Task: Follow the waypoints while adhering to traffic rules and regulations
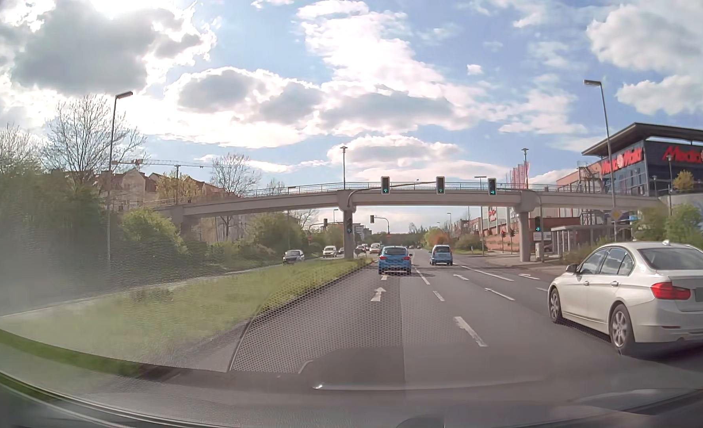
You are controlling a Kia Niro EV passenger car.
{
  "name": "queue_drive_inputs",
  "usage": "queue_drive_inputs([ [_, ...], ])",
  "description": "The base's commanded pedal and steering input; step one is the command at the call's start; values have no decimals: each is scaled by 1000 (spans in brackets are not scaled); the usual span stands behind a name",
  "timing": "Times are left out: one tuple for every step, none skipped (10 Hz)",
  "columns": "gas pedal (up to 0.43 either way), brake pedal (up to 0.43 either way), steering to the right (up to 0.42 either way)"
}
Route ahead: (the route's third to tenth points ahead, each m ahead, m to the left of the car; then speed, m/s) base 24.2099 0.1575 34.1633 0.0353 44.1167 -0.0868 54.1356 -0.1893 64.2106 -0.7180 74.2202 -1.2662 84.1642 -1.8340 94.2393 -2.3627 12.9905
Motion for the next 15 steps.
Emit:
queue_drive_inputs([
  [8, 0, 7],
  [8, 0, 8],
  [8, 0, 7],
  [8, 0, 8],
  [8, 0, 7],
  [8, 0, 7],
  [8, 0, 6],
  [8, 0, 6],
  [8, 0, 5],
  [8, 0, 4],
  [8, 0, 2],
  [8, 0, 1],
  [8, 0, 1],
  [8, 0, 1],
  [8, 0, 1],
])
